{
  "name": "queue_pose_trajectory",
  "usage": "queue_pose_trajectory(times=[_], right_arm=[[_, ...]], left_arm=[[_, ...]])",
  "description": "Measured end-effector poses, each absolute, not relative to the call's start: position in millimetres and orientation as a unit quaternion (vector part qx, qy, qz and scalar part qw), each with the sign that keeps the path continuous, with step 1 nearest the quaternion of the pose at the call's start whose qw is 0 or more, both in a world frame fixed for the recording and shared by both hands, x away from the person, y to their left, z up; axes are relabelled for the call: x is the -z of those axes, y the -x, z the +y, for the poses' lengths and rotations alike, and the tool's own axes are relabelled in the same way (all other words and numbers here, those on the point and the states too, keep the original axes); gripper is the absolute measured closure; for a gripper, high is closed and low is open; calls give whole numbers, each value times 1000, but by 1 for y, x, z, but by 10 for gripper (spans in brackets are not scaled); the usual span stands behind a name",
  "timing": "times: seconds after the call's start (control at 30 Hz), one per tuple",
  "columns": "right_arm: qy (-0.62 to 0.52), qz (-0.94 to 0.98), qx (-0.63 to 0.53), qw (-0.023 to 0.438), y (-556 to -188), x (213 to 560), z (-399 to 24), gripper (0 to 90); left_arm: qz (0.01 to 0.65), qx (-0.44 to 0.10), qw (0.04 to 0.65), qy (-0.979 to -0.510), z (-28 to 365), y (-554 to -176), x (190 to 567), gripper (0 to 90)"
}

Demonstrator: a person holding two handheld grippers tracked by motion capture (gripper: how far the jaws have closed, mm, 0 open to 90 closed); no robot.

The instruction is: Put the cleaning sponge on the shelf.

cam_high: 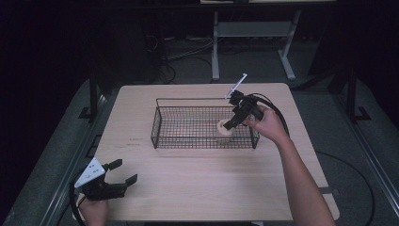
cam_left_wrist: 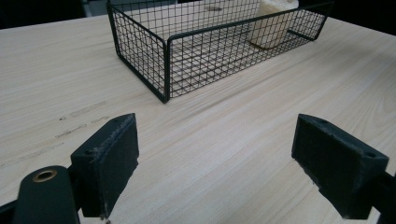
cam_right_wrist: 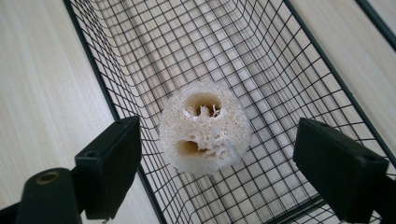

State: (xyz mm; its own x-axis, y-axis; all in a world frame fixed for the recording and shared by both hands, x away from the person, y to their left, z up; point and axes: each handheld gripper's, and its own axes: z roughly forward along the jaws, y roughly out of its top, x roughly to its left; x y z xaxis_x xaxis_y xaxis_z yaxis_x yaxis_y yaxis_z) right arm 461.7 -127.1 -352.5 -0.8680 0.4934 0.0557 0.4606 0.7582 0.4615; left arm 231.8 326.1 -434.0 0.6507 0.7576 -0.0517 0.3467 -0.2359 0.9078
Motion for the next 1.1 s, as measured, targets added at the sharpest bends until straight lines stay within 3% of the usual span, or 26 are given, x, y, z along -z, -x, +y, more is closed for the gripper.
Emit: queue_pose_trajectory(times=[1.1], right_arm=[[-191, 950, -244, 34, -420, 328, -118, 148]], left_arm=[[363, -206, 499, -759, 325, -231, 434, 137]])
